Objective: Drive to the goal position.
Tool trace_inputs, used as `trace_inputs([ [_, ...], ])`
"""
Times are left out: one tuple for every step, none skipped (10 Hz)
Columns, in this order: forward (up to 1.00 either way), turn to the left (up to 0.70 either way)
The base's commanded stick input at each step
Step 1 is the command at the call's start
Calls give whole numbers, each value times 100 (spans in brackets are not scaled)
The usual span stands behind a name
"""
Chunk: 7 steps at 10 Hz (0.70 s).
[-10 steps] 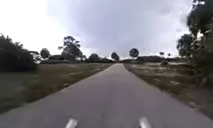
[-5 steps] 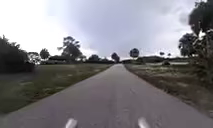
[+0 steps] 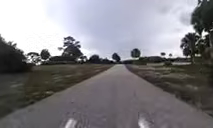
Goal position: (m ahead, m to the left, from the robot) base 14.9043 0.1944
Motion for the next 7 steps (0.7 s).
trace_inputs([
  [100,0],
  [100,0],
  [100,0],
  [100,0],
  [100,0],
  [100,0],
  [100,0],
])
